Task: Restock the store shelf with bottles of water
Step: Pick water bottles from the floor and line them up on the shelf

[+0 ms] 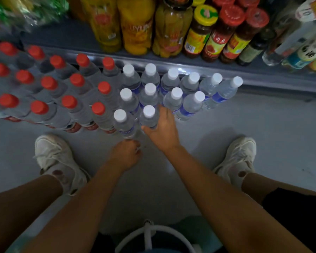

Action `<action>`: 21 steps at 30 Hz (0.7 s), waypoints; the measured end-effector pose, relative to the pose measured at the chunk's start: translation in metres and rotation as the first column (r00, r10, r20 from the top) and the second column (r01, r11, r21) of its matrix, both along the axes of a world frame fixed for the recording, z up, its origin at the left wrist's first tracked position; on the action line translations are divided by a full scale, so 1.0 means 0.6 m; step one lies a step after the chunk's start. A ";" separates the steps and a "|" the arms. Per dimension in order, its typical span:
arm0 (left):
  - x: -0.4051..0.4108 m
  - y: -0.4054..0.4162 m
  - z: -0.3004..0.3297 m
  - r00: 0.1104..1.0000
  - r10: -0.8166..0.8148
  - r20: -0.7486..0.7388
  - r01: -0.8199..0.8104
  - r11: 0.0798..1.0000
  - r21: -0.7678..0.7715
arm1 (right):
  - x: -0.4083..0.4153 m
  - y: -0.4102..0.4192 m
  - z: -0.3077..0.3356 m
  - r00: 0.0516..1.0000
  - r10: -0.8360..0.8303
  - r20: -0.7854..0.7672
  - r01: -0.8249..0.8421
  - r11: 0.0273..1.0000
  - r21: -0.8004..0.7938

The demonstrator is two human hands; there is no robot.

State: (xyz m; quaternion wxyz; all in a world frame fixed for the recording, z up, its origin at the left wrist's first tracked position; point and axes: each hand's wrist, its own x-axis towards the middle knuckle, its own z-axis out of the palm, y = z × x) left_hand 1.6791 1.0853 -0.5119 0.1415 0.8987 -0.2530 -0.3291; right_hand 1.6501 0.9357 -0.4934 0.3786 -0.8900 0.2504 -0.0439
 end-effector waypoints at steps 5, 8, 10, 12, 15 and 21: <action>0.005 0.001 -0.001 1.000 0.007 0.000 -0.007 1.000 0.004 | 0.019 0.009 -0.012 1.000 -0.004 -0.026 0.004 1.000 -0.017; 0.007 0.002 0.003 1.000 -0.006 0.031 0.006 1.000 0.013 | 0.015 0.004 -0.008 1.000 -0.008 -0.008 0.008 1.000 -0.022; 0.006 0.002 0.011 0.998 -0.010 0.059 0.010 1.000 0.004 | 0.009 -0.001 0.001 1.000 -0.006 -0.021 0.006 1.000 -0.015; 0.004 0.003 0.025 0.995 -0.022 0.093 0.021 1.000 0.001 | -0.001 -0.006 0.012 0.999 -0.002 -0.048 0.001 1.000 -0.023; 0.001 0.003 0.053 0.987 -0.051 0.150 0.056 0.998 -0.027 | -0.026 -0.014 0.038 0.999 0.018 -0.048 -0.019 0.999 -0.035; -0.010 -0.010 0.139 0.934 -0.123 0.335 0.145 0.988 -0.043 | -0.070 -0.037 0.133 0.999 0.049 -0.005 -0.049 0.995 -0.087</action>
